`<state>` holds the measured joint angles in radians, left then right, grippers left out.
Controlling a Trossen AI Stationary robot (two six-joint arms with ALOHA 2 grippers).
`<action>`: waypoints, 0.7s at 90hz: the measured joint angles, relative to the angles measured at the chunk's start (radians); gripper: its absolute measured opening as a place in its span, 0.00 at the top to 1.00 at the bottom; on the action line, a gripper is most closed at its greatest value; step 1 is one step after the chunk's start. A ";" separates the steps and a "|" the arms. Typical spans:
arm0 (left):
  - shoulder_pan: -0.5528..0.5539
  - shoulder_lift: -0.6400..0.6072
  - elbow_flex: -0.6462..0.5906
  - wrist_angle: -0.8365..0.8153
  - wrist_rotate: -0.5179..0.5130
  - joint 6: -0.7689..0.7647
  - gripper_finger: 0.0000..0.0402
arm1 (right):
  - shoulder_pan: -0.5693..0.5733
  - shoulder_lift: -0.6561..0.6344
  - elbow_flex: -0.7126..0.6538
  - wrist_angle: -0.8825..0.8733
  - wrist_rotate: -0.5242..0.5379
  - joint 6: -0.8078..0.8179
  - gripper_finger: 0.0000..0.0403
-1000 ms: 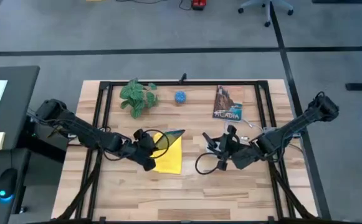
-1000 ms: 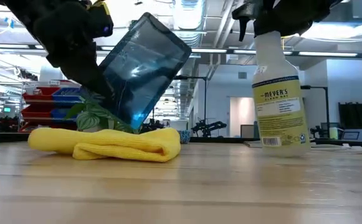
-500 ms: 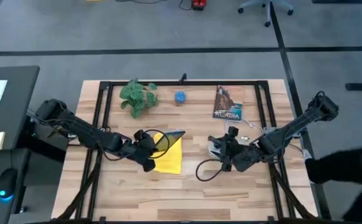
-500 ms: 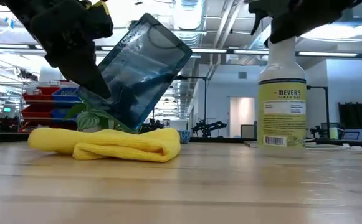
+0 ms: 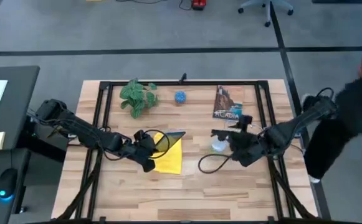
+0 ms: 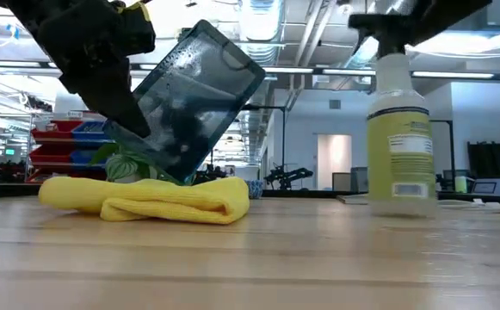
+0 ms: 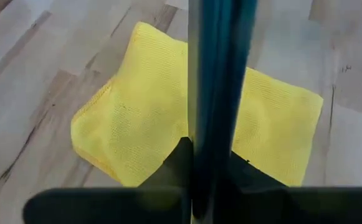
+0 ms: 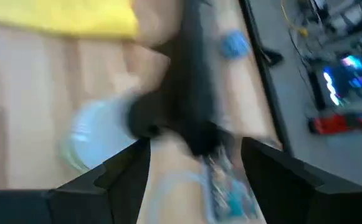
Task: Apply microfiber cloth
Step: Spray the blue tablet with the white spray bottle, then wipe the blue tablet with the yellow microfiber cloth
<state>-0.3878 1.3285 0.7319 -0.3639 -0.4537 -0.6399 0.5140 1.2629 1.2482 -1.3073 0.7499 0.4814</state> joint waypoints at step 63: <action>0.087 -0.004 0.006 -0.165 0.258 -0.145 0.98 | -0.055 0.161 0.216 0.693 -0.078 -0.422 0.49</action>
<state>-0.3004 1.3249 0.7380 -0.5290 -0.1957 -0.7848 0.4591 1.4236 1.4643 -0.6146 0.6716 0.0593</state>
